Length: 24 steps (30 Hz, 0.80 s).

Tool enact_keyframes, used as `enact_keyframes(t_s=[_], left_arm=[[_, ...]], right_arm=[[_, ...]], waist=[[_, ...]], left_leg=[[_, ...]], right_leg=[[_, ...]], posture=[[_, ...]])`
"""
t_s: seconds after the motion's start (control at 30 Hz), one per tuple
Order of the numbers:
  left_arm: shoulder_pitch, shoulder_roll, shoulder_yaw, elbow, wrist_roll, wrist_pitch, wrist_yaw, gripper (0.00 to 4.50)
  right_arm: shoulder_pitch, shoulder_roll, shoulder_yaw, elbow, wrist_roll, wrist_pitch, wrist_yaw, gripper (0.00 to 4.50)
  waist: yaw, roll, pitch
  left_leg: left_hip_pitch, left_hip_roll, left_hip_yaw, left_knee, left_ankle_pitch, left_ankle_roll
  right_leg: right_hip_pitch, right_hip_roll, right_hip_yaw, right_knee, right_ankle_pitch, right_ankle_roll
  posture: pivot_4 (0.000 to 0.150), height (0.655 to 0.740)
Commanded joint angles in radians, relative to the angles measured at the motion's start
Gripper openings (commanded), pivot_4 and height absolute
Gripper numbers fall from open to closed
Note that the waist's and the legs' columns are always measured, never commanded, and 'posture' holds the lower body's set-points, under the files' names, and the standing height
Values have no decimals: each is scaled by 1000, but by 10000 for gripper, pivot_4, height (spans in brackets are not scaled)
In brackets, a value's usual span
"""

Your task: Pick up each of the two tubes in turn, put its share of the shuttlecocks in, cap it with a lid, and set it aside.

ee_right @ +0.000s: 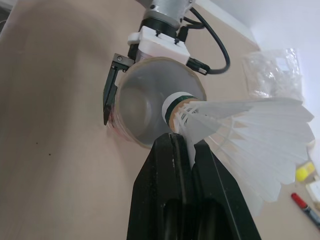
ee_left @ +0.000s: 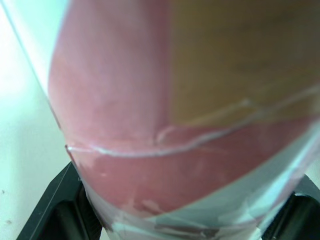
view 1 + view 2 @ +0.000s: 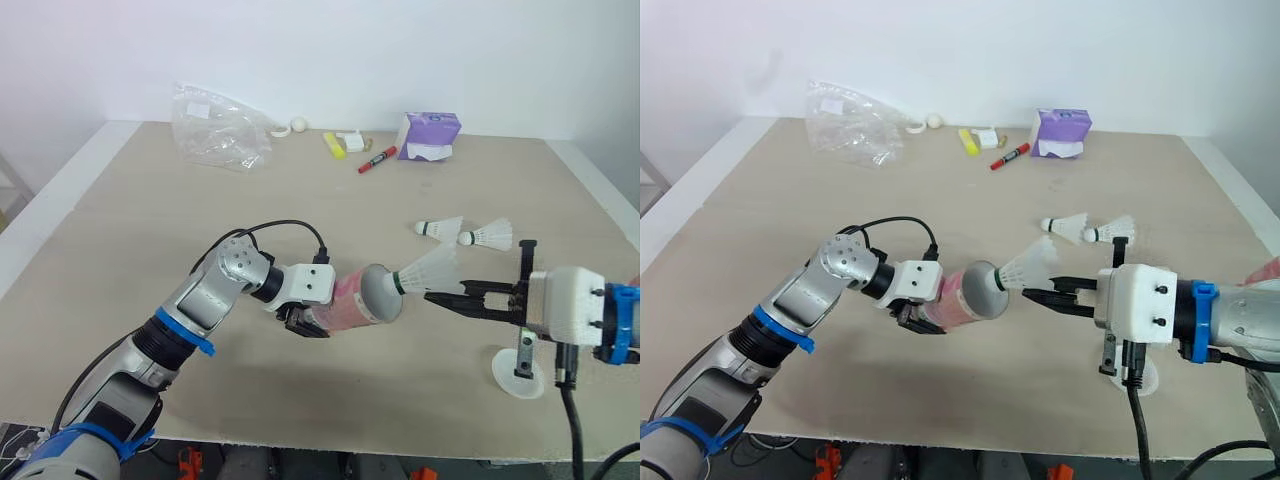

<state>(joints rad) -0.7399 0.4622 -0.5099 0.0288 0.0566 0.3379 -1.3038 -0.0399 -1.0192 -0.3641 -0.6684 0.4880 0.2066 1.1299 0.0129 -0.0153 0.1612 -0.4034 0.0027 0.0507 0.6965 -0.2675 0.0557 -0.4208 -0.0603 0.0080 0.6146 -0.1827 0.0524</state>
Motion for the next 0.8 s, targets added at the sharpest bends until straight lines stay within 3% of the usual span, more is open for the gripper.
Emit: enact_keyframes(t_s=[0.03,0.13,0.3,0.37,0.53,0.8], left_arm=[[18,6,-31,9,17,20,3,33717],[21,8,-31,3,17,26,5,33717],[25,10,-32,-5,17,32,5,33717],[26,8,-34,-7,16,34,6,33717],[21,-4,-39,-5,14,38,8,33717],[23,-6,-39,-16,12,46,6,33717]], right_arm=[[-28,-6,41,-22,-18,-18,-14,3613],[-34,-3,46,-31,13,16,-28,13277],[-43,11,6,-26,98,99,-75,38015],[-52,25,-15,-12,139,143,-115,44686],[-55,124,-112,206,225,314,-292,44686],[-172,169,-10,637,-66,182,-446,44686]], waist=[[0,0,0],[0,0,0],[0,0,0],[0,0,0],[1,-6,-3],[-1,-3,-4]], left_leg=[[0,0,0,0,0,0],[0,0,0,0,0,0],[0,0,0,0,0,0],[0,0,0,0,0,0],[0,0,0,0,0,0],[-1,-2,2,0,0,1]], right_leg=[[0,0,0,0,0,0],[0,0,0,0,0,0],[0,0,0,0,0,0],[0,0,0,0,0,0],[0,0,0,0,0,-1],[-1,-3,1,-1,2,-3]], posture=[[1500,7400],[1500,7400],[1500,7400],[1500,7400],[1500,7400],[1500,7400]])
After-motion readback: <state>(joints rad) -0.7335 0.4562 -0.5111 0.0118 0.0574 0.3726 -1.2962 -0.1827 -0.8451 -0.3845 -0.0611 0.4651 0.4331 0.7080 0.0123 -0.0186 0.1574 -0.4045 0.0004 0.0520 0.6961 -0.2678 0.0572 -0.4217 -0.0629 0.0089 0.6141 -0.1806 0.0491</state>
